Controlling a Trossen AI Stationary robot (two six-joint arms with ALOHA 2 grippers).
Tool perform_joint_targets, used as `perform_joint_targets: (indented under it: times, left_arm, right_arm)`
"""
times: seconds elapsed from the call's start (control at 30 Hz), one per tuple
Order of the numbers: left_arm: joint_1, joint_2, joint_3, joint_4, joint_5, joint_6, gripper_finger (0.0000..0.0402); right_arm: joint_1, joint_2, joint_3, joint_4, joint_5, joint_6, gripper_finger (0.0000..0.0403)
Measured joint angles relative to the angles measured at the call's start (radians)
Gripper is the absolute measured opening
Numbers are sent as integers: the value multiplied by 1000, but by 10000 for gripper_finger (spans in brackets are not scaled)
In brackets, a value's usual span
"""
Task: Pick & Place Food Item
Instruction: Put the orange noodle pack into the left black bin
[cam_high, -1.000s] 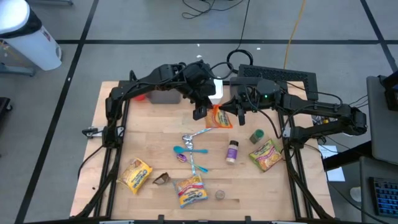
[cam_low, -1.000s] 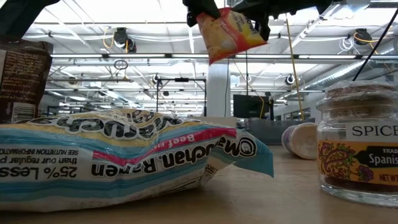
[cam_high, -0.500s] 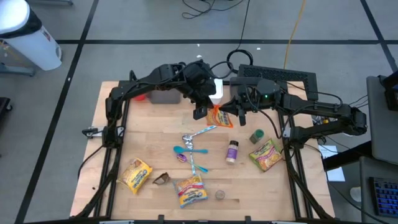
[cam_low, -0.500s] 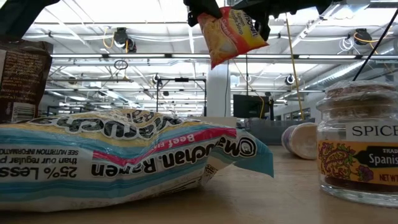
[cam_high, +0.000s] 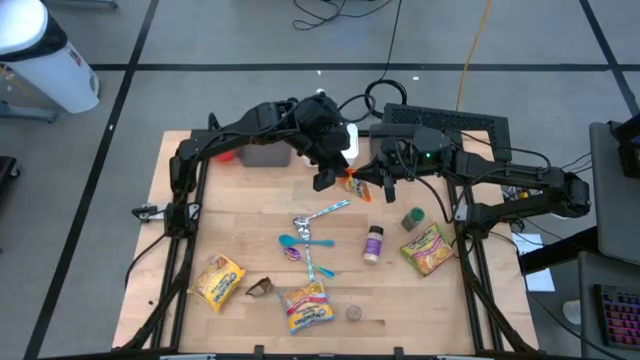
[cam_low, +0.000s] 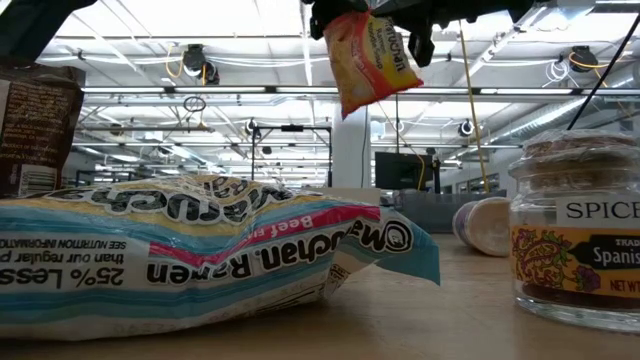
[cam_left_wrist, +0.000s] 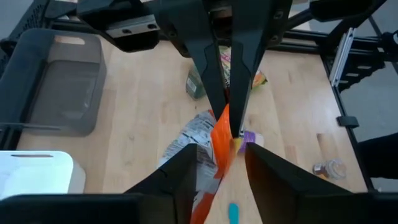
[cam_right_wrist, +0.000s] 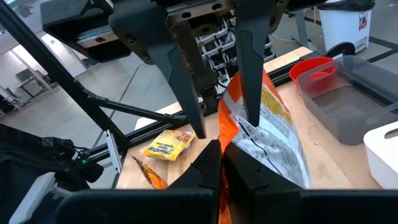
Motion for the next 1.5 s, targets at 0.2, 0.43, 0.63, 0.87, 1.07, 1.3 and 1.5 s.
perform_joint_targets:
  times: [0.2, 0.43, 0.63, 0.87, 1.07, 1.3, 1.5]
  left_arm:
    - [2, 0, 0, -4, -1, 5, 136]
    - [3, 0, 0, -7, -30, 5, 77]
    - [5, 0, 0, -15, -35, 29, 15]
    - [5, 0, 0, -16, -36, 81, 6]
    - [5, 0, 0, -19, -36, 85, 4]
    - [11, 0, 0, -20, -37, 93, 3]
    - [42, -2, 0, -20, -36, 86, 2]
  right_arm:
    - [0, 0, 0, 0, -1, 0, 0]
    - [0, 0, 0, 0, 0, 0, 0]
    - [0, 0, 0, 0, 0, 0, 0]
    - [0, 0, 0, 0, 0, -4, 0]
    - [0, 0, 0, 0, -1, -18, 13]
    - [0, 0, 0, 1, 6, -19, 83]
    - [-30, -10, 0, 2, 34, -5, 168]
